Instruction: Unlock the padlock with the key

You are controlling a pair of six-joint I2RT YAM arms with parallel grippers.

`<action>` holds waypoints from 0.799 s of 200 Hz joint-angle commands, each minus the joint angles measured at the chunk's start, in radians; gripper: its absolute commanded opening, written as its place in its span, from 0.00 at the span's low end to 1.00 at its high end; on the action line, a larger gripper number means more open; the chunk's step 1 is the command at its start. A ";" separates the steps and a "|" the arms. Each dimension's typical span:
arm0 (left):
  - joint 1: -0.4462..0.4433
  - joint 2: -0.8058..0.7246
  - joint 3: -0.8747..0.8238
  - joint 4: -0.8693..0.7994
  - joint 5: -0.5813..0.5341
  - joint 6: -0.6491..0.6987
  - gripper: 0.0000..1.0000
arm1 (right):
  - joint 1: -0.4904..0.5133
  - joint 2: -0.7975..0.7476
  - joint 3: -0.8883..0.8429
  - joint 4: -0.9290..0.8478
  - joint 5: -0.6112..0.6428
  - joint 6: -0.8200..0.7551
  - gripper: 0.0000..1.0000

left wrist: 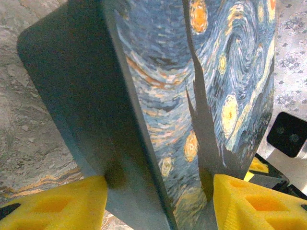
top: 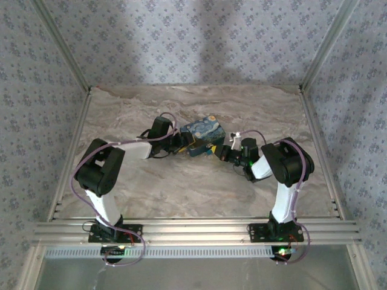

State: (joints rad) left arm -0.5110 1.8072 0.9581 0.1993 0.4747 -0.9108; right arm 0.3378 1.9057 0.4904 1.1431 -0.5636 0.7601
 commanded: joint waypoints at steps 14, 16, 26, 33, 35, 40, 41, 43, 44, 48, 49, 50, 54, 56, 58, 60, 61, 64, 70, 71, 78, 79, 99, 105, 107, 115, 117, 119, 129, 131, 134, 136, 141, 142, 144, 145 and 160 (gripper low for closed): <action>-0.016 -0.012 -0.032 -0.064 -0.018 0.000 0.59 | -0.014 0.006 -0.007 0.087 0.022 0.049 0.01; -0.016 -0.013 -0.032 -0.063 -0.018 0.000 0.59 | -0.015 0.005 -0.007 0.087 0.023 0.050 0.01; -0.017 -0.019 -0.032 -0.063 -0.018 0.000 0.60 | -0.018 0.000 -0.012 0.082 0.029 0.046 0.01; -0.017 -0.025 -0.032 -0.064 -0.019 0.002 0.61 | -0.019 -0.005 -0.016 0.079 0.034 0.043 0.01; -0.017 -0.028 -0.032 -0.066 -0.020 0.002 0.61 | -0.020 -0.007 -0.018 0.077 0.035 0.041 0.01; -0.017 -0.033 -0.031 -0.067 -0.023 0.004 0.62 | -0.022 -0.013 -0.020 0.073 0.037 0.037 0.01; -0.017 -0.033 -0.030 -0.068 -0.023 0.005 0.62 | -0.022 -0.014 -0.021 0.071 0.038 0.036 0.01; -0.017 -0.036 -0.031 -0.069 -0.024 0.006 0.62 | -0.023 -0.016 -0.022 0.068 0.039 0.034 0.01; -0.017 -0.036 -0.030 -0.070 -0.024 0.006 0.63 | -0.023 -0.018 -0.023 0.067 0.040 0.034 0.01; -0.014 -0.042 -0.029 -0.072 -0.025 0.007 0.63 | -0.025 -0.023 -0.026 0.062 0.043 0.031 0.01; -0.015 -0.043 -0.029 -0.073 -0.027 0.008 0.63 | -0.026 -0.025 -0.028 0.060 0.044 0.030 0.01; -0.014 -0.045 -0.029 -0.073 -0.027 0.008 0.63 | -0.026 -0.026 -0.029 0.058 0.045 0.027 0.01; -0.013 -0.050 -0.027 -0.076 -0.028 0.010 0.64 | -0.029 -0.034 -0.031 0.049 0.045 0.022 0.01; -0.014 -0.052 -0.027 -0.078 -0.028 0.010 0.65 | -0.029 -0.037 -0.032 0.046 0.047 0.020 0.01; -0.013 -0.054 -0.027 -0.080 -0.028 0.011 0.65 | -0.030 -0.041 -0.034 0.041 0.047 0.019 0.01; -0.013 -0.057 -0.025 -0.082 -0.028 0.012 0.65 | -0.032 -0.043 -0.036 0.036 0.049 0.014 0.01; -0.012 -0.059 -0.024 -0.083 -0.029 0.013 0.65 | -0.032 -0.046 -0.037 0.035 0.050 0.013 0.01; -0.011 -0.063 -0.022 -0.086 -0.031 0.015 0.66 | -0.034 -0.053 -0.038 0.029 0.051 0.009 0.01; -0.007 -0.072 -0.019 -0.093 -0.031 0.018 0.67 | -0.037 -0.068 -0.045 0.016 0.056 0.001 0.01; -0.007 -0.073 -0.019 -0.094 -0.032 0.019 0.67 | -0.038 -0.069 -0.045 0.014 0.057 -0.001 0.01; -0.004 -0.086 -0.016 -0.102 -0.034 0.023 0.68 | -0.044 -0.088 -0.050 -0.003 0.058 -0.013 0.01; -0.003 -0.088 -0.015 -0.102 -0.035 0.024 0.68 | -0.044 -0.091 -0.052 -0.006 0.059 -0.014 0.01; 0.011 -0.133 -0.010 -0.129 -0.053 0.045 0.72 | -0.057 -0.151 -0.069 -0.072 0.071 -0.051 0.01; 0.015 -0.151 -0.012 -0.138 -0.062 0.054 0.73 | -0.061 -0.174 -0.074 -0.093 0.075 -0.063 0.01; 0.017 -0.156 -0.014 -0.141 -0.067 0.057 0.73 | -0.060 -0.180 -0.074 -0.100 0.074 -0.066 0.01; 0.024 -0.182 -0.016 -0.152 -0.080 0.068 0.75 | -0.065 -0.211 -0.082 -0.133 0.076 -0.080 0.01; 0.025 -0.188 -0.018 -0.156 -0.083 0.071 0.75 | -0.066 -0.222 -0.083 -0.142 0.076 -0.083 0.01; 0.028 -0.195 -0.020 -0.158 -0.086 0.074 0.75 | -0.067 -0.232 -0.083 -0.152 0.075 -0.089 0.01; 0.039 -0.230 -0.027 -0.173 -0.106 0.088 0.77 | -0.068 -0.288 -0.085 -0.219 0.079 -0.117 0.01; 0.041 -0.238 -0.031 -0.176 -0.110 0.091 0.77 | -0.068 -0.301 -0.084 -0.236 0.081 -0.121 0.01; 0.044 -0.249 -0.033 -0.180 -0.118 0.095 0.78 | -0.066 -0.319 -0.083 -0.263 0.082 -0.122 0.01; 0.046 -0.258 -0.037 -0.182 -0.122 0.097 0.78 | -0.066 -0.332 -0.082 -0.274 0.082 -0.123 0.01; 0.053 -0.278 -0.044 -0.187 -0.133 0.105 0.79 | -0.066 -0.366 -0.077 -0.332 0.086 -0.168 0.01; 0.053 -0.281 -0.046 -0.189 -0.135 0.106 0.79 | -0.066 -0.372 -0.076 -0.342 0.086 -0.172 0.01; 0.056 -0.291 -0.050 -0.190 -0.139 0.109 0.79 | -0.066 -0.386 -0.073 -0.364 0.088 -0.178 0.01; 0.057 -0.295 -0.051 -0.191 -0.143 0.110 0.80 | -0.065 -0.392 -0.072 -0.375 0.089 -0.182 0.01; 0.074 -0.362 -0.078 -0.209 -0.183 0.136 0.82 | -0.062 -0.495 -0.050 -0.544 0.101 -0.242 0.01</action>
State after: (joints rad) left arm -0.4614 1.5494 0.9192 0.0475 0.3687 -0.8387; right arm 0.2760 1.5448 0.4137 0.8783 -0.4892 0.6483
